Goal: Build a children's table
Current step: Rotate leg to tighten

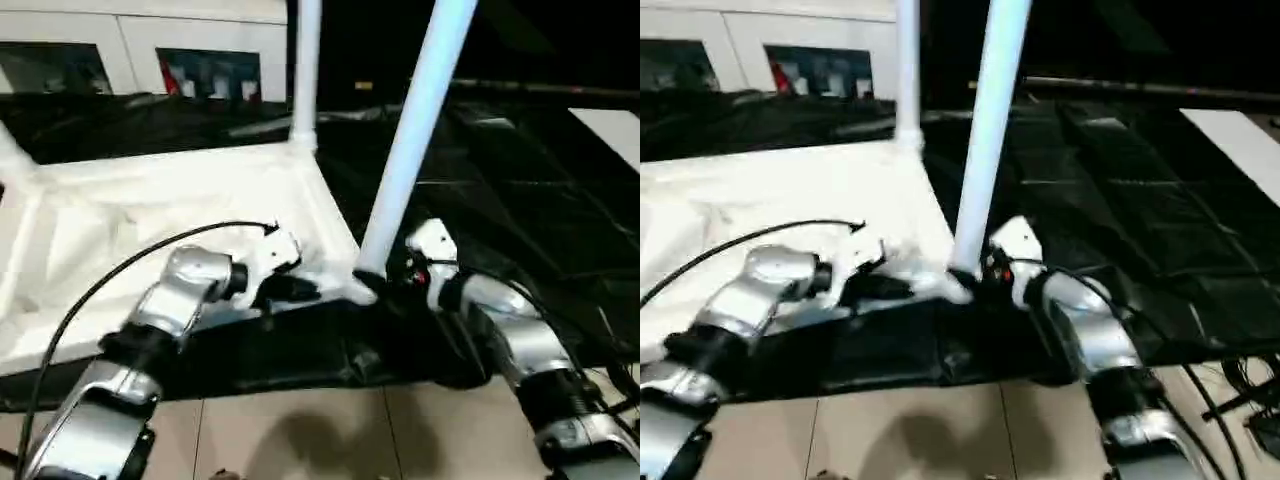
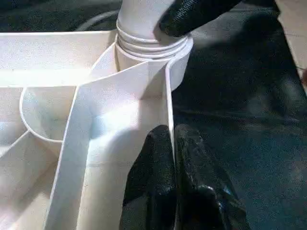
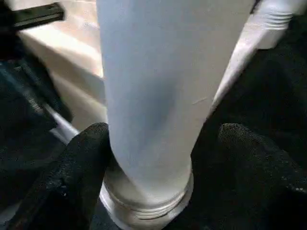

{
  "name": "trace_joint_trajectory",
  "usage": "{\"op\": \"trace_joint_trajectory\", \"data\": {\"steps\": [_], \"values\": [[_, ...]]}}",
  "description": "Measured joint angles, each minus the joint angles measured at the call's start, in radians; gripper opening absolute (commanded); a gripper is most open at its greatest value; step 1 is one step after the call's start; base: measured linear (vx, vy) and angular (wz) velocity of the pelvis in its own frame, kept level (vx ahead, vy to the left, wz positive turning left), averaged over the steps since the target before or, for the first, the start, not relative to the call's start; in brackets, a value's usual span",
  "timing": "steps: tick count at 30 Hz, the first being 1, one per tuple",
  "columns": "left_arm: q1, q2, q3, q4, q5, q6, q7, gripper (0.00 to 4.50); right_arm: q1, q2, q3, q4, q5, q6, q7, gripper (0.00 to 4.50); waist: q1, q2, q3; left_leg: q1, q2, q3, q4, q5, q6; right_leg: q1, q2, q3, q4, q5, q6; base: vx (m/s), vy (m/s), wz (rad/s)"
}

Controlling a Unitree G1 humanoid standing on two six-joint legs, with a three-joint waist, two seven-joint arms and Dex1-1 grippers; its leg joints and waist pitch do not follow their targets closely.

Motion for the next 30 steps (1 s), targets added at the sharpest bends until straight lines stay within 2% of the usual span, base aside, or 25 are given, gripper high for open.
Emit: {"op": "trace_joint_trajectory", "data": {"steps": [6,9,15,25,28,30], "values": [[0.008,0.001,-0.003,-0.02,-0.004,0.012,-0.02,0.0,0.006,-0.013,0.035,-0.013,-0.003,0.045,0.057,3.81,0.009,0.0,0.0,0.0,0.0,0.0,0.0,0.0,0.0,0.0,0.0,0.0,0.0,0.0,0.0,0.0,0.0,0.0],[0.009,0.0,-0.004,-0.022,-0.004,0.013,-0.021,0.0,0.006,-0.013,0.036,-0.013,-0.005,0.054,0.065,3.44,0.01,0.0,0.0,0.0,0.0,0.0,0.0,0.0,0.0,0.0,0.0,0.0,0.0,0.0,0.0,0.0,0.0,0.0],[0.009,0.0,-0.004,-0.022,-0.004,0.014,-0.026,0.0,0.002,-0.019,0.03,-0.01,0.005,0.068,0.072,3.03,0.011,0.0,0.0,0.0,0.0,0.0,0.0,0.0,0.0,0.0,0.0,0.0,0.0,0.0,0.0,0.0,0.0,0.0],[0.009,-0.001,-0.004,-0.022,-0.003,0.02,-0.026,0.0,0.002,-0.012,0.022,-0.002,0.009,0.071,0.07,2.72,0.011,0.0,0.0,0.0,0.0,0.0,0.001,0.0,0.0,0.0,0.0,0.0,0.001,0.0,0.0,0.0,0.0,0.0],[0.0,-0.018,-0.004,-0.004,0.011,0.018,0.027,0.0,-0.001,0.021,-0.004,0.026,0.008,0.07,0.004,2.71,0.01,-0.001,0.0,0.002,0.0,0.0,0.002,0.0,0.0,0.002,0.0,0.0,0.002,0.0,0.0,0.0,0.0,0.0],[-0.04,-0.077,-0.003,0.053,0.052,0.019,0.151,0.0,-0.038,0.081,-0.039,0.098,-0.008,0.067,-0.175,2.71,0.006,-0.001,0.0,0.002,0.0,0.0,0.005,0.0,0.0,0.003,0.0,0.001,0.002,0.002,-0.001,0.0,0.0,0.0]]}}
